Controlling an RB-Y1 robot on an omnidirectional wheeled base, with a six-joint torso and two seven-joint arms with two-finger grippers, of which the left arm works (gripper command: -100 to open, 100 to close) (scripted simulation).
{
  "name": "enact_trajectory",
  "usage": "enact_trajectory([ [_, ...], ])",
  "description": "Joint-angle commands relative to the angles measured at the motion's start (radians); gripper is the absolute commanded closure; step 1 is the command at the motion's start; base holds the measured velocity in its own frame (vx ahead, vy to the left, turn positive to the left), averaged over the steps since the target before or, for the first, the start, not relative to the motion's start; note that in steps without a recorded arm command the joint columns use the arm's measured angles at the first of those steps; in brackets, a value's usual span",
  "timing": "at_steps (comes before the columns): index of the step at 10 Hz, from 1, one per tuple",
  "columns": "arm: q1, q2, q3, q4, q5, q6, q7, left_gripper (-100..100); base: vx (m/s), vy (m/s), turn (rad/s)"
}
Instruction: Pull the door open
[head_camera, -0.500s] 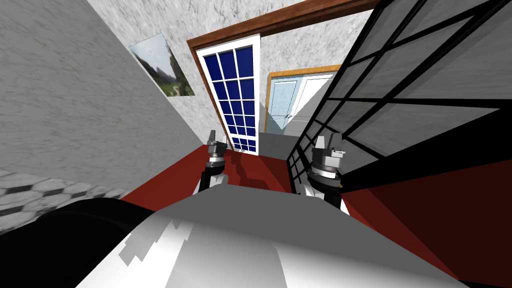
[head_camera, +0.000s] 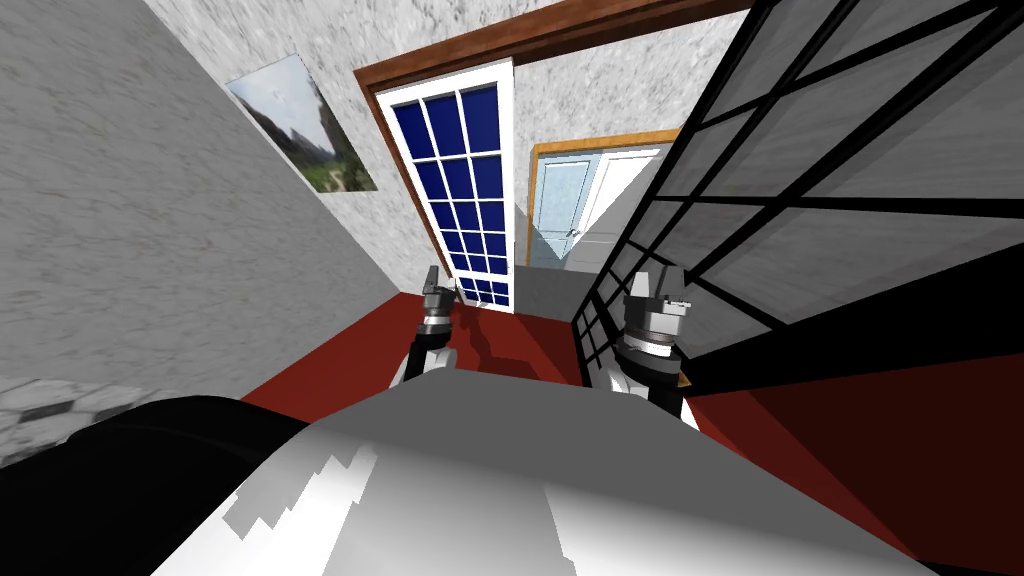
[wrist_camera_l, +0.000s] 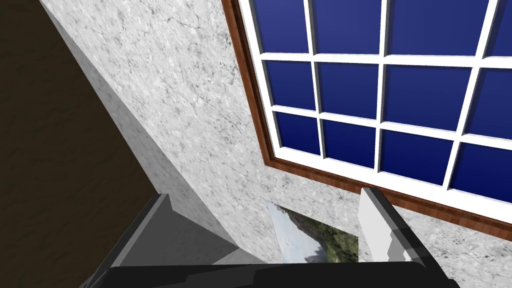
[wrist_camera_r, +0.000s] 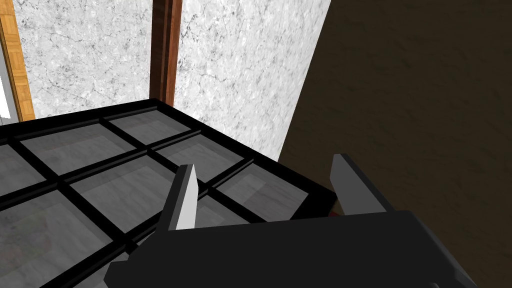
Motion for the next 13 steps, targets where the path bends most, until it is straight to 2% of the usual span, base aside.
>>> enact_trajectory([
  [1, -0.006, 0.007, 0.011, 0.038, -0.01, -0.014, -0.041, -100, 0.09, -0.004, -0.049],
  [6, -0.027, 0.017, 0.035, 0.127, -0.034, -0.041, -0.131, -100, 0.096, -0.002, -0.046],
  [13, -0.063, 0.029, 0.076, 0.278, -0.075, -0.086, -0.283, -100, 0.094, -0.004, -0.05],
])
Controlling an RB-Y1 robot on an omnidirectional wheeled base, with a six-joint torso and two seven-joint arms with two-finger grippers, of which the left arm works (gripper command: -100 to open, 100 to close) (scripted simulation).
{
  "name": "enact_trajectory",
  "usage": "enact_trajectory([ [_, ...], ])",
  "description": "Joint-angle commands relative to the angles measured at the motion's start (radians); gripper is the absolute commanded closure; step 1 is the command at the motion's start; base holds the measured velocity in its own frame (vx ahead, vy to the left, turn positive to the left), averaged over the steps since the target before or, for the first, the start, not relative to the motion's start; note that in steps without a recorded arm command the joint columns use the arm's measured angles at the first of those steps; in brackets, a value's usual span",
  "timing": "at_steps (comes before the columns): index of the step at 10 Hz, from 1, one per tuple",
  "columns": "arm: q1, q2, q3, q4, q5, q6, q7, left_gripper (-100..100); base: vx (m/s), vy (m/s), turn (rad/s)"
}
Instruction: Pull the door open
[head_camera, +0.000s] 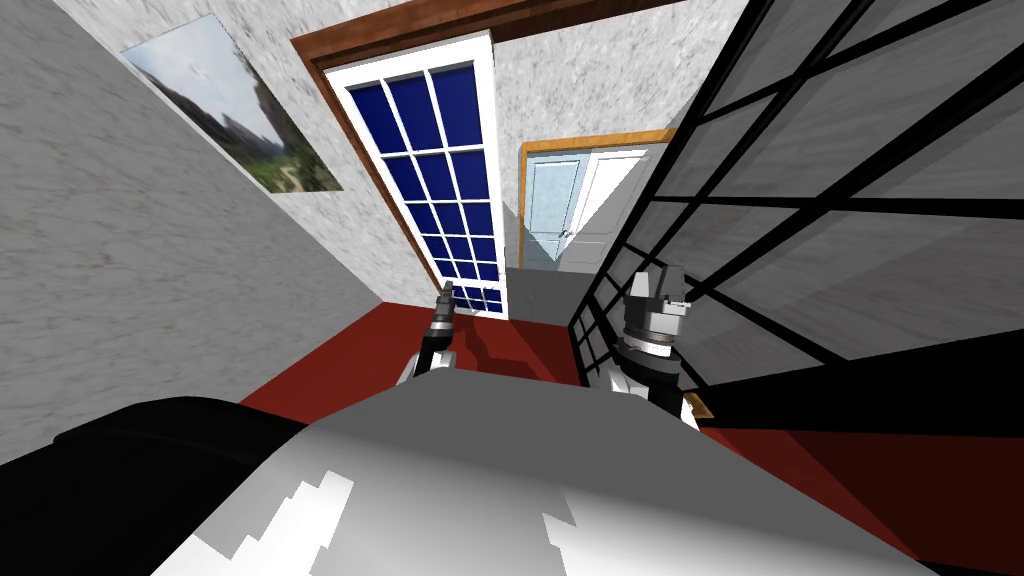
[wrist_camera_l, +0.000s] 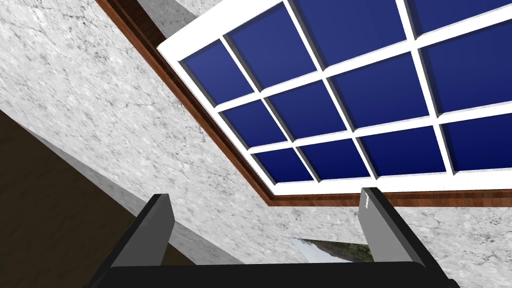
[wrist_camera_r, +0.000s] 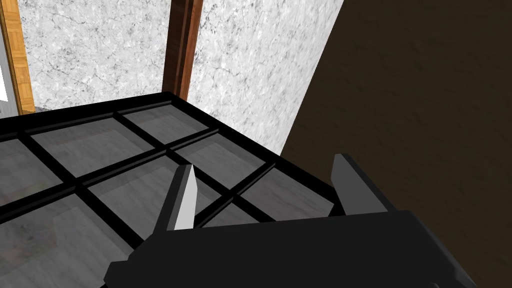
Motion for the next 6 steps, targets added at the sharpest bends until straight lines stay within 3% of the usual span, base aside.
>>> enact_trajectory([
  [1, -0.008, 0.002, 0.01, 0.038, -0.01, -0.012, -0.041, -100, 0.089, 0.005, -0.057],
  [6, -0.037, 0.007, 0.043, 0.159, -0.043, -0.048, -0.162, -100, 0.101, 0.001, -0.056],
])
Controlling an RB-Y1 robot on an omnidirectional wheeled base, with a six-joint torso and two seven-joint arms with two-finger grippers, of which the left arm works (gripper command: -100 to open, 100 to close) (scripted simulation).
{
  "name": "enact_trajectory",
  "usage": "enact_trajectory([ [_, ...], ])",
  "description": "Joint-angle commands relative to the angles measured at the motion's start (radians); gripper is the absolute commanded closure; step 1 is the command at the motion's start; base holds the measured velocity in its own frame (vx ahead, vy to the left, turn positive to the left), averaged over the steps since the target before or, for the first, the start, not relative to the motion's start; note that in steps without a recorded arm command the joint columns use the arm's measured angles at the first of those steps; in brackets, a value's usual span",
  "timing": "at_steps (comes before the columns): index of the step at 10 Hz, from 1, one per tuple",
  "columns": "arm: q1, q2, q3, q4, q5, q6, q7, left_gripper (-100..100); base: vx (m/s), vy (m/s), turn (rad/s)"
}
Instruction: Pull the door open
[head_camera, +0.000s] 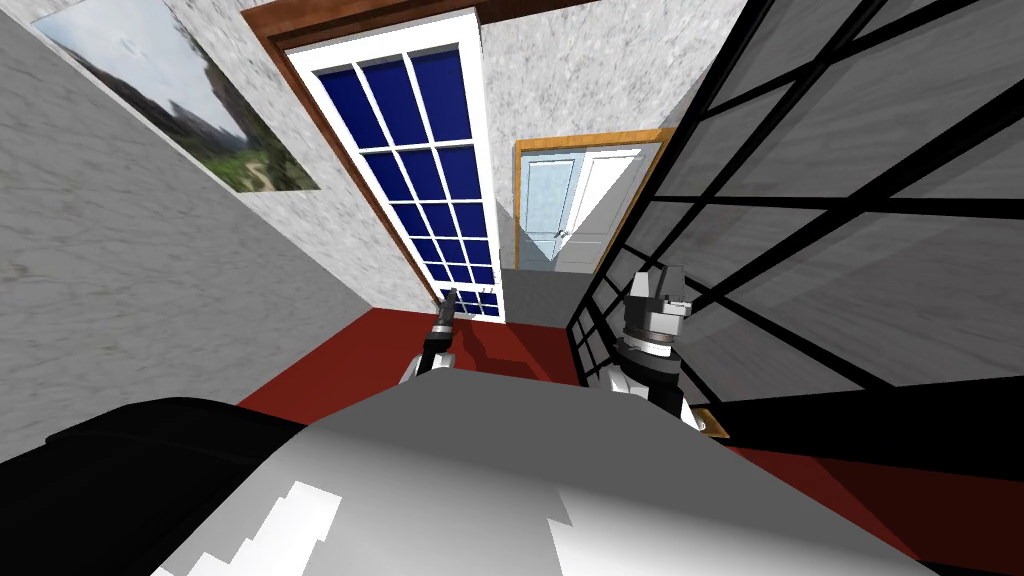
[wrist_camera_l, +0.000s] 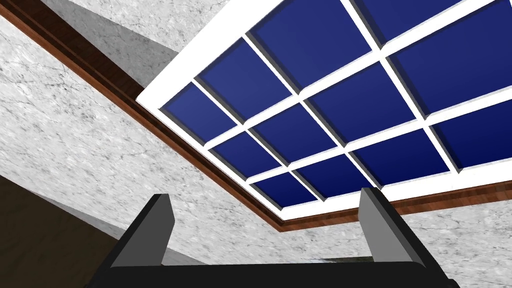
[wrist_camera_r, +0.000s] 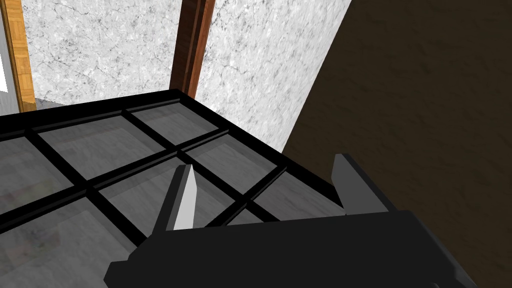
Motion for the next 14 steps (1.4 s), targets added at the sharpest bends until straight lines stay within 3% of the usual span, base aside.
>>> enact_trajectory([
  [1, -0.012, -0.001, 0.01, 0.043, -0.012, -0.013, -0.045, -100, 0.087, -0.008, -0.051],
  [14, -0.09, -0.004, 0.099, 0.372, -0.101, -0.112, -0.376, -100, 0.1, 0.007, -0.059],
])
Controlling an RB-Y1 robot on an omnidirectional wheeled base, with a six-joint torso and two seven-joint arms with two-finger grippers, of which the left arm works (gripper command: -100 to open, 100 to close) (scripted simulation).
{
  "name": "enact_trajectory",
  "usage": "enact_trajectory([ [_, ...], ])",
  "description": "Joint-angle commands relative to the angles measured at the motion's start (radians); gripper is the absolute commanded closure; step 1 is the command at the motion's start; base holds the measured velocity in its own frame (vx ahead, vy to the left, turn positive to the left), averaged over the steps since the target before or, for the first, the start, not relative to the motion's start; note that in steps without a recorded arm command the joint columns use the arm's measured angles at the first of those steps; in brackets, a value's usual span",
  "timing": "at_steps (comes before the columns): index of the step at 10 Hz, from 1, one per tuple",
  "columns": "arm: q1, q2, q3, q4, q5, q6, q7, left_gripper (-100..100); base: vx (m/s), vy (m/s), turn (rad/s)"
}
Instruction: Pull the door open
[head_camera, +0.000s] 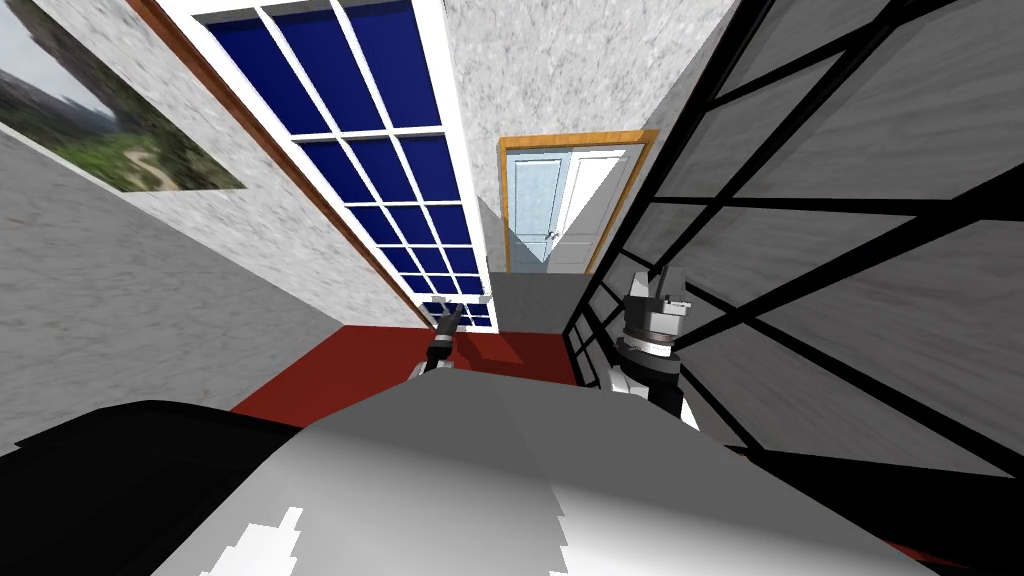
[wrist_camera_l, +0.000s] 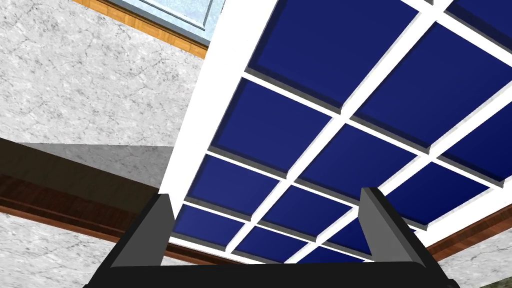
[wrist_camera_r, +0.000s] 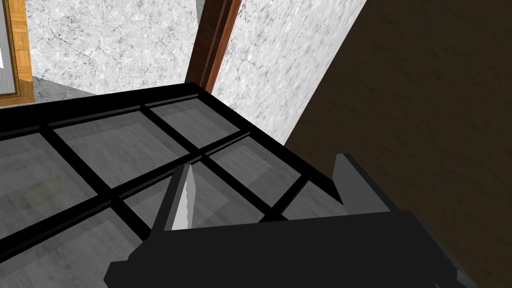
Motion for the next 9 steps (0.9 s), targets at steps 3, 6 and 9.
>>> enact_trajectory([
  [3, -0.02, -0.007, 0.024, 0.096, -0.025, -0.036, -0.095, -100, 0.101, 0.007, -0.058],
  [6, -0.037, -0.011, 0.043, 0.166, -0.043, -0.057, -0.165, -100, 0.093, 0.02, -0.057],
  [9, -0.052, -0.017, 0.061, 0.232, -0.061, -0.077, -0.231, -100, 0.099, 0.015, -0.049],
])
